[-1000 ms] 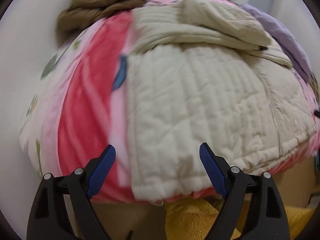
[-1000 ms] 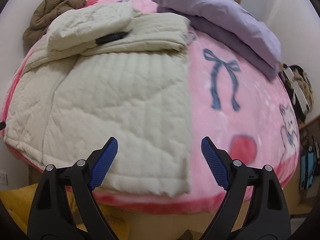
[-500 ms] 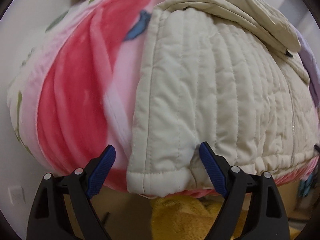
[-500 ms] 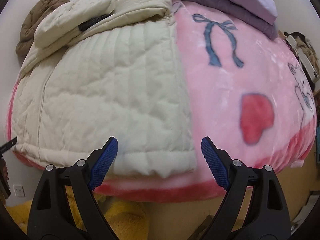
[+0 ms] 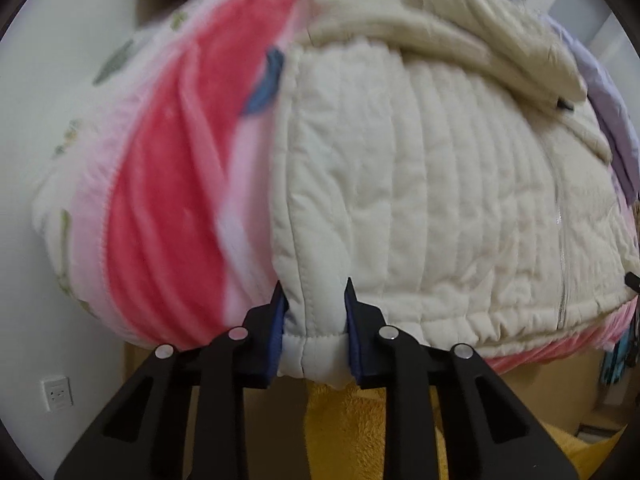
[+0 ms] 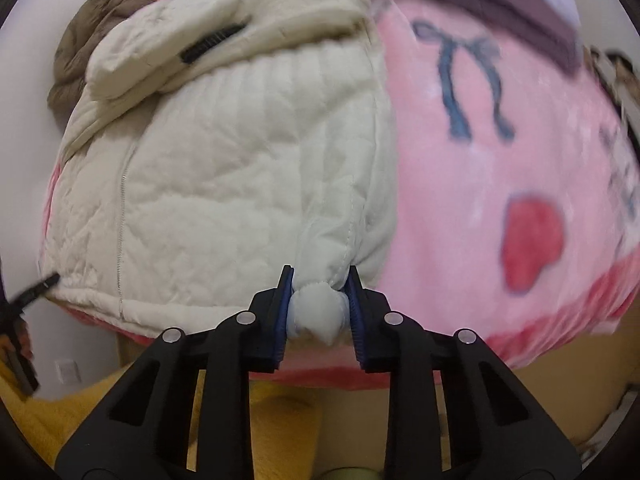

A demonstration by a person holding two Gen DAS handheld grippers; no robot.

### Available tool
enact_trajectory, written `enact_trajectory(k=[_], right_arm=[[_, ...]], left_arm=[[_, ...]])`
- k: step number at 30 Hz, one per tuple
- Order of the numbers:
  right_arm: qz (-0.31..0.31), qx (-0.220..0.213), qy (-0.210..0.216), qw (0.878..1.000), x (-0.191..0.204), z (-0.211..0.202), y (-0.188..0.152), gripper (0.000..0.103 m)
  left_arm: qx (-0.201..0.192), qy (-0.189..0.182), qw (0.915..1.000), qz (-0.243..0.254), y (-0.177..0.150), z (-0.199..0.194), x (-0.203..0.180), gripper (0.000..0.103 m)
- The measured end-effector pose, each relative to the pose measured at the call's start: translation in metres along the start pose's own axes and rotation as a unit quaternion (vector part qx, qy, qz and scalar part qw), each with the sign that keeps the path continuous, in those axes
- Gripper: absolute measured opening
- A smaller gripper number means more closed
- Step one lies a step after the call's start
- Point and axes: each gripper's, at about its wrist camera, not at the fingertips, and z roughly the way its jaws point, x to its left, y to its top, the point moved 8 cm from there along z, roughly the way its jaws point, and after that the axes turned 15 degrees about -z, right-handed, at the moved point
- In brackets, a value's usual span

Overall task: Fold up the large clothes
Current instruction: 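Grasp the drawstring hem of the cream jacket with both grippers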

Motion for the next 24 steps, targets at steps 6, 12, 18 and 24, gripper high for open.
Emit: enact_trajectory(k=[6,12,18,24], right_arm=[[-0.043,-0.038,-0.027,0.998,0.003,-0.048,0.059,0.022],[-0.094,-0.036,-0.042,0.994,0.004,-0.044,0.087,0.023],[-0.163,-0.007,-0.048,0.985,0.02,0.005,0.035,0.024],[-0.223,0.0,-0.095,0.97,0.026,0.015,-0.023,0.058]], left_arm=[[-0.054,-0.008,0.9985,0.008,0.047,-0.052,-0.013,0.017],[-0.057,0.02,0.9958,0.068,0.07,-0.057,-0.056,0.018],[-0.045,0.007,0.9924,0.114,0.016,-0.007,-0.041,0.021],[-0.102,0.045,0.9748,0.193,-0.032,0.007,-0.019,0.043]])
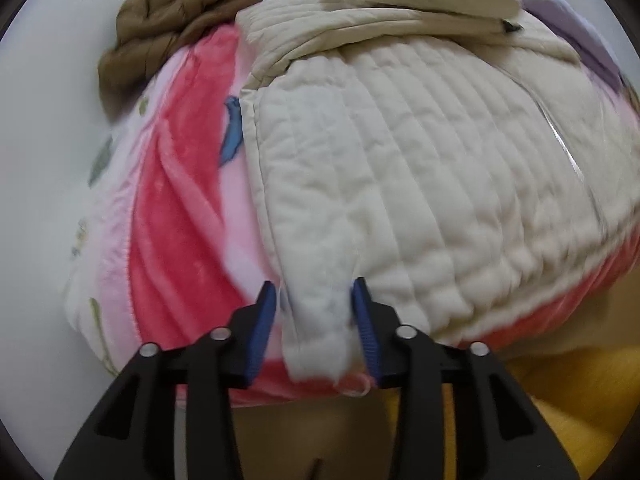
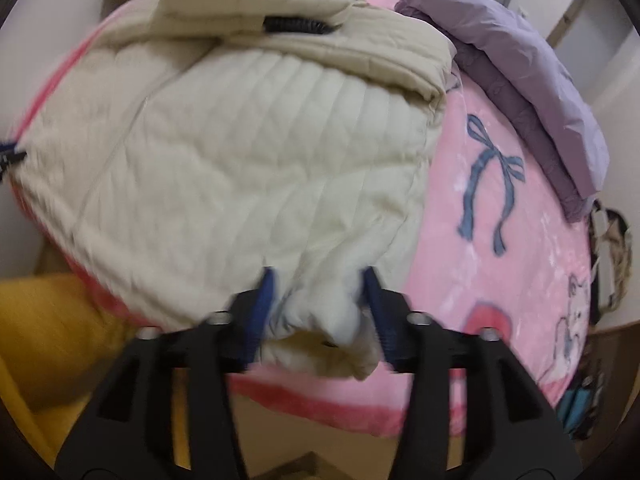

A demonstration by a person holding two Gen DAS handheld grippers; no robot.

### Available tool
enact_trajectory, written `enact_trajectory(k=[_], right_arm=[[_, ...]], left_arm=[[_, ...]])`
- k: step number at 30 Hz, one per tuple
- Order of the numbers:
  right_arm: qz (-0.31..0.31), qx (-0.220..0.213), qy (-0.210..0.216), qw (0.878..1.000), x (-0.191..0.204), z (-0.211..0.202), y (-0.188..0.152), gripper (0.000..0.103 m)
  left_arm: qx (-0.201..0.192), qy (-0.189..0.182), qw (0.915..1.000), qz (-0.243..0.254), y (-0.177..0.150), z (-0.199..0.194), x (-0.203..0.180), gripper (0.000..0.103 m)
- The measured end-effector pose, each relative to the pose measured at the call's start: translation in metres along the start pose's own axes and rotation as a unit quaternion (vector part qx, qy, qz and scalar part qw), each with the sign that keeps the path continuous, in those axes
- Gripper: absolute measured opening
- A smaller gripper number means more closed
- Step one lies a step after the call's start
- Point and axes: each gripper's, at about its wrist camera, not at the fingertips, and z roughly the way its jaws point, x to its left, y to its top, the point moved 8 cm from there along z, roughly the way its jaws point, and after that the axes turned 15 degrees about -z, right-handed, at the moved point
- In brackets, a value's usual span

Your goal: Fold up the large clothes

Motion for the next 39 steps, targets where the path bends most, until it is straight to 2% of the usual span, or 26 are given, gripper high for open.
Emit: enact_trajectory(k=[2,4,5,6,7,10,12,16,18,20,22,24,27,28,29,31,32,33,39], right_arm=[[-0.018,0.0,-0.011,1.0,0.006,-0.006,-0.012,0.061],[-0.058,-0.002,-0.044,0.997,0.012,-0.014,-0.022,0.062],[-0.085,-0.003,-0.061,0.994,0.016,-0.017,-0.028,0.064],[-0.098,0.001,-0.066,0.993,0.018,-0.016,-0.032,0.068],[-0.104,0.007,-0.064,0.992,0.02,-0.014,-0.037,0.069],[-0.099,0.013,-0.067,0.993,0.018,-0.007,-0.042,0.068],[-0.09,0.016,-0.075,0.993,0.013,0.0,-0.041,0.068],[-0.05,0.011,-0.094,0.994,-0.004,0.008,-0.038,0.066],[-0.008,0.008,-0.104,0.995,-0.018,0.009,-0.037,0.061],[0.036,0.004,-0.096,0.995,-0.029,0.01,-0.037,0.059],[0.046,0.003,-0.076,0.996,-0.027,0.015,-0.036,0.047],[0.028,0.007,-0.069,0.997,-0.018,0.019,-0.035,0.035],[0.034,0.014,-0.067,0.997,-0.014,0.027,-0.035,0.03],[0.049,0.022,-0.061,0.997,-0.017,0.03,-0.035,0.022],[0.061,0.025,-0.055,0.996,-0.018,0.029,-0.034,0.022],[0.126,0.019,-0.016,0.992,-0.027,0.019,-0.031,0.021],[0.158,0.012,0.004,0.987,-0.036,0.01,-0.028,0.021],[0.167,0.008,0.007,0.986,-0.043,0.001,-0.024,0.02],[0.139,-0.043,-0.02,0.989,-0.083,-0.06,0.021,0.019]], left_arm=[[-0.03,0.02,0.9991,0.022,-0.005,-0.012,-0.001,0.061],[-0.048,0.024,0.9974,0.047,-0.012,-0.022,-0.005,0.068],[-0.05,0.024,0.9968,0.057,-0.015,-0.025,-0.006,0.068],[-0.052,0.023,0.9961,0.068,-0.02,-0.027,-0.008,0.068],[-0.05,0.019,0.9955,0.079,-0.025,-0.027,-0.011,0.068],[-0.027,0.025,0.9941,0.102,-0.038,-0.011,-0.013,0.068],[-0.031,0.037,0.9933,0.105,-0.036,0.001,-0.009,0.068],[-0.055,0.077,0.9891,0.113,-0.027,0.011,0.003,0.056],[-0.053,0.075,0.9895,0.112,-0.023,0.013,0.007,0.053],[-0.059,0.068,0.9877,0.127,-0.021,0.009,0.001,0.039],[-0.064,0.065,0.9873,0.13,-0.019,0.006,-0.004,0.029],[-0.063,0.074,0.989,0.112,-0.017,0.006,-0.005,0.028],[-0.032,0.069,0.9936,0.084,-0.017,0.016,-0.003,0.028],[-0.024,0.072,0.9938,0.081,-0.017,0.019,-0.003,0.028],[-0.015,0.076,0.9937,0.081,-0.017,0.021,-0.001,0.026],[-0.003,0.078,0.9945,0.07,-0.013,0.016,0.004,0.024],[-0.006,0.091,0.9938,0.064,-0.004,0.005,0.009,0.023],[-0.012,0.097,0.9936,0.058,0.003,-0.004,0.012,0.022],[-0.069,0.116,0.9905,-0.024,0.076,-0.073,0.028,0.021]])
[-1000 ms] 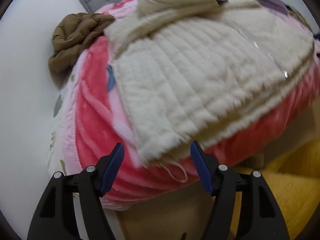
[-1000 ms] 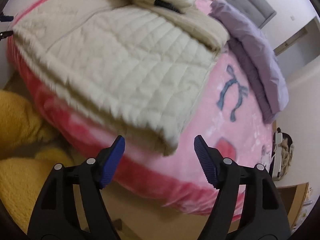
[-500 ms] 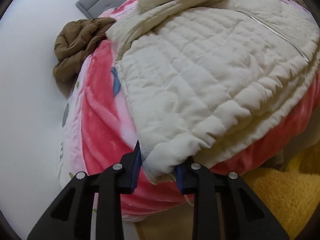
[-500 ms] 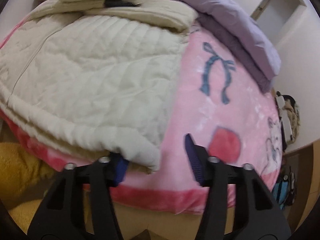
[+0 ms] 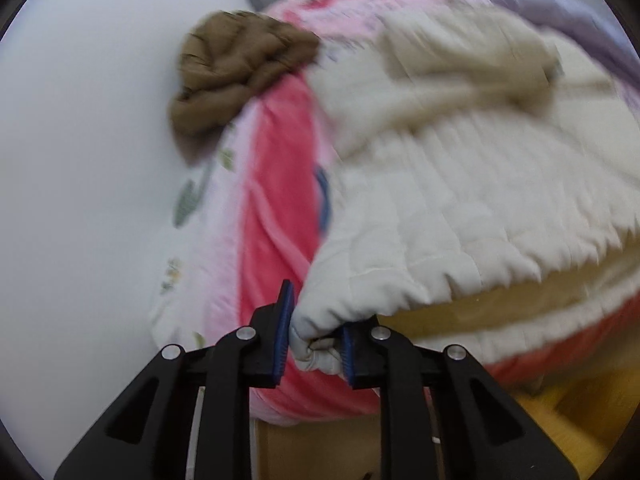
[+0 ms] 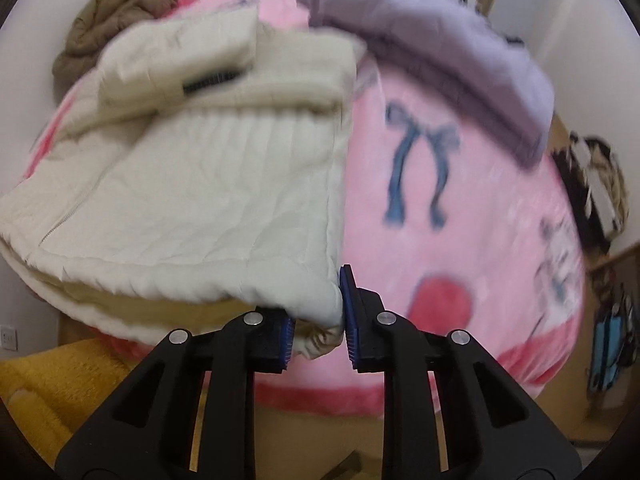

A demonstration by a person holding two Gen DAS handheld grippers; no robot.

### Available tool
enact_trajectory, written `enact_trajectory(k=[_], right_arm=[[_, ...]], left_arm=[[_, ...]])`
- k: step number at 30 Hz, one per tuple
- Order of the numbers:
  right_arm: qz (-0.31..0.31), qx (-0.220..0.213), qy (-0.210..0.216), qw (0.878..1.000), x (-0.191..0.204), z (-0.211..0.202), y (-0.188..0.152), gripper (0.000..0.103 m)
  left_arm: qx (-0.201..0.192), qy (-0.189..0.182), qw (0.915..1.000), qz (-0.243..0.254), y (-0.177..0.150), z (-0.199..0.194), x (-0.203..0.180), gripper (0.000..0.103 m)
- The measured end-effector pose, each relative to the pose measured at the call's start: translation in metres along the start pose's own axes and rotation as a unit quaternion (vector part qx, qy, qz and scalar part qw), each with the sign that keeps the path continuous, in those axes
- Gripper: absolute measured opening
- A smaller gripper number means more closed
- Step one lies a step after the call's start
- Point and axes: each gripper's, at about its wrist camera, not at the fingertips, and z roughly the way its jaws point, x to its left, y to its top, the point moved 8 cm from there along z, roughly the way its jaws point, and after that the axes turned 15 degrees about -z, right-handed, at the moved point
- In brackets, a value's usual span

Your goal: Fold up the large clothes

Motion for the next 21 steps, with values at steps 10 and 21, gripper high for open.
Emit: enact_trajectory(k=[10,21], right_arm=[[-0.001,-0.038,-0.043,0.998,-0.04,-0.047,0.115,0.019],[0.005,-0.032,-0.055,0.998,-0.072,-0.015,0.224,0.02]], left_arm=[[-0.022,0.011,0.9994,-0.025,0.123,-0.02,0.023,0.02],[0.007,-0.02,0.9989,-0.042,0.231,0.035,0.003,0.02]])
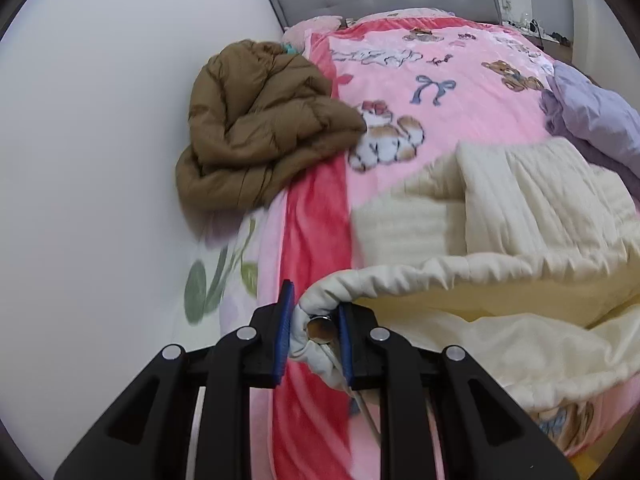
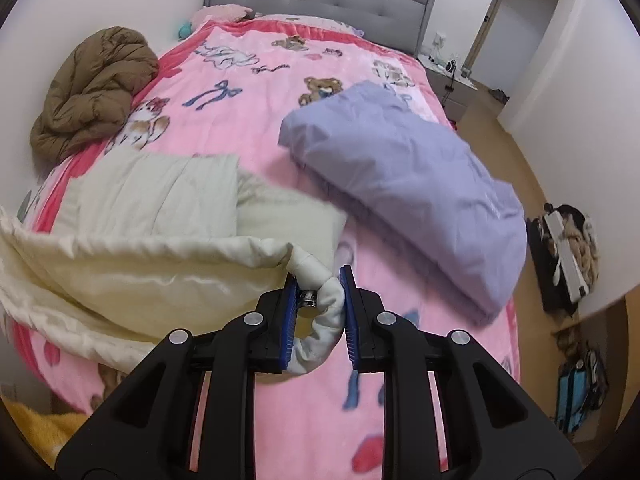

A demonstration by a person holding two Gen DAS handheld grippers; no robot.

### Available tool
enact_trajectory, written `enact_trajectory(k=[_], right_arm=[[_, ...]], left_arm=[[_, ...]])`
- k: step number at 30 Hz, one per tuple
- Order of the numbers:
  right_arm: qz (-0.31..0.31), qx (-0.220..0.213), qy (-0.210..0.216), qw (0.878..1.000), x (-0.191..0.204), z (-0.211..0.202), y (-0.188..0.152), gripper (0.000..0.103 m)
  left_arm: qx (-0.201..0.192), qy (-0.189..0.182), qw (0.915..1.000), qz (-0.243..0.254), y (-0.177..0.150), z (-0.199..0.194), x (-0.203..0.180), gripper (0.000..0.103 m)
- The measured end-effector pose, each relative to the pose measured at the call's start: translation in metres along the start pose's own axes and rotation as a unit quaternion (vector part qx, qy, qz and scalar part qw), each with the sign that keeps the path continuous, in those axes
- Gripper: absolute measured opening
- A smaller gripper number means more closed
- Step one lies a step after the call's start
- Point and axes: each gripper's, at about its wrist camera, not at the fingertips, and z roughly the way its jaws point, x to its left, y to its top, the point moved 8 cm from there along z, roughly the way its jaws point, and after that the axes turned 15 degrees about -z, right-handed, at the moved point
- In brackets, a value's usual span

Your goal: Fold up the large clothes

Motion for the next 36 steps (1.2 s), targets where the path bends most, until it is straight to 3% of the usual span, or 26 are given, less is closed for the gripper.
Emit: enact_trajectory(k=[5,10,14,18,22,25,31,36], right_arm=[[-0.01,0.002,0.009,1.0,-0.019,0.047,0.035,0.02],[-0.018,0.027,0.03,0.999,-0.024,0.114,0.065,0.02],[-0.075,0.034,0.011,0.997,-0.017,0.162,0.091,0.02],[-0.078,0.051,0.019,0.995,-0.014,0.214,0.104,0.02],[-0.071,0.076,0.029,0.994,-0.005,0.267,0.101,0.02],[-0.086,0.088,0.022,0.992,0.005,0.294,0.097,0.02],[-0.102,0.136,0.018,0.985,0.022,0.342,0.088,0.02],[-0.111,0.156,0.012,0.981,0.03,0.352,0.087,0.021]], left_arm=[[-0.003,0.009,1.0,-0.002,0.038,0.022,-0.018,0.02],[0.032,0.017,0.9992,-0.014,0.062,0.069,-0.038,0.02],[0.066,0.029,0.9968,-0.035,0.081,0.114,-0.046,0.02],[0.075,0.042,0.9963,-0.009,0.099,0.15,-0.063,0.02],[0.103,0.06,0.9925,0.029,0.097,0.206,-0.088,0.02],[0.129,0.056,0.9898,0.02,0.092,0.24,-0.098,0.02],[0.141,0.078,0.9858,0.05,0.079,0.276,-0.121,0.02],[0.153,0.092,0.9817,0.067,0.074,0.293,-0.13,0.02]])
